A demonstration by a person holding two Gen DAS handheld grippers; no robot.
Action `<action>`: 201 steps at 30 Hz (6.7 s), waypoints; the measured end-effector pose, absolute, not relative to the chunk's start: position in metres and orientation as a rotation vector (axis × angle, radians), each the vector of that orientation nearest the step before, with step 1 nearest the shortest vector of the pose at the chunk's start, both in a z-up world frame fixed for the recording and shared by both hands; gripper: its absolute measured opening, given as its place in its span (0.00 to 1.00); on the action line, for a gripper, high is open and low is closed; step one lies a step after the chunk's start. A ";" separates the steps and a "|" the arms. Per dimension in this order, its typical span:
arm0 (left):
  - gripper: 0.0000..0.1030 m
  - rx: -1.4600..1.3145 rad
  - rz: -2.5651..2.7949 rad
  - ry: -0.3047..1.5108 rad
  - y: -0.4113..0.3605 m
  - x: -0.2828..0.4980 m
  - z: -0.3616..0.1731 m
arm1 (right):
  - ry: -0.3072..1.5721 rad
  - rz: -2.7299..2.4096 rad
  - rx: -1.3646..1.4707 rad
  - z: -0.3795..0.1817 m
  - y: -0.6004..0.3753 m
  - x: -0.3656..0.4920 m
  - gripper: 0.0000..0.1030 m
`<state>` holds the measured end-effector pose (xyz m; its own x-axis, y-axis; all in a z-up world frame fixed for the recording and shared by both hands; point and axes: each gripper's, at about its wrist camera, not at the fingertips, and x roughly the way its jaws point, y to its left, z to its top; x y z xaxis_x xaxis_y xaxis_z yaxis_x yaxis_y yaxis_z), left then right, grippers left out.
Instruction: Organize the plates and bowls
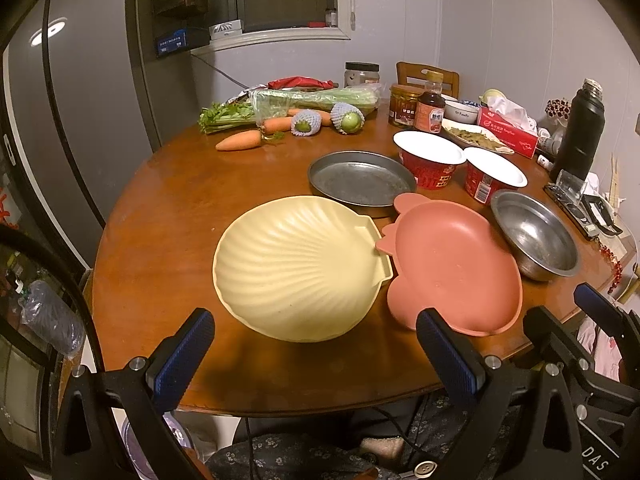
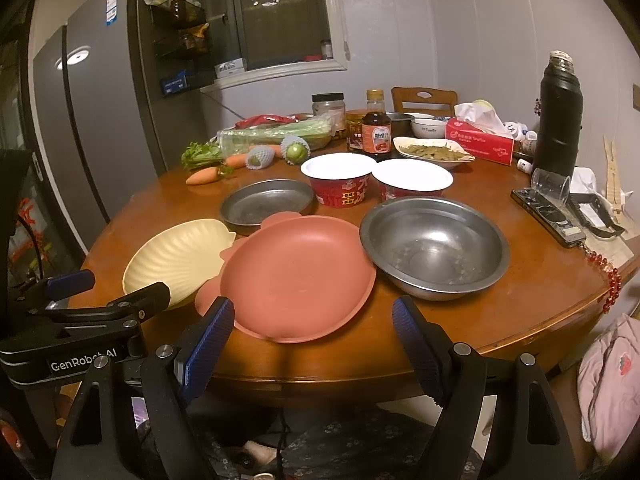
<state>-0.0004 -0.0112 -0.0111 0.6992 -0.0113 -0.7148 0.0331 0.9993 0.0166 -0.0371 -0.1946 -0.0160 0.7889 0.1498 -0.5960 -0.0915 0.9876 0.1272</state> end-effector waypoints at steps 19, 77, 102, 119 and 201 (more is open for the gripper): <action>0.98 0.039 -0.030 0.795 -0.014 -0.002 -0.010 | 0.648 0.129 0.094 -0.015 -0.195 -0.038 0.80; 0.97 -0.183 0.060 0.948 0.073 0.037 -0.050 | 0.839 0.540 -0.193 -0.028 -0.082 0.108 0.77; 0.38 -0.220 -0.008 0.947 0.066 0.060 -0.054 | 0.873 0.590 -0.212 -0.042 -0.064 0.129 0.37; 0.22 -0.208 0.030 0.943 0.114 0.108 -0.050 | 0.912 0.649 -0.166 -0.040 -0.040 0.131 0.37; 0.67 -0.107 0.036 0.703 0.114 0.100 0.034 | 0.708 0.490 0.051 0.025 -0.077 0.086 0.55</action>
<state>0.0998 0.1136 0.0335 0.7624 -0.0031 -0.6471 -0.0692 0.9939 -0.0863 0.0861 -0.0769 0.0248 0.6514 0.4486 -0.6119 -0.4146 0.8859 0.2080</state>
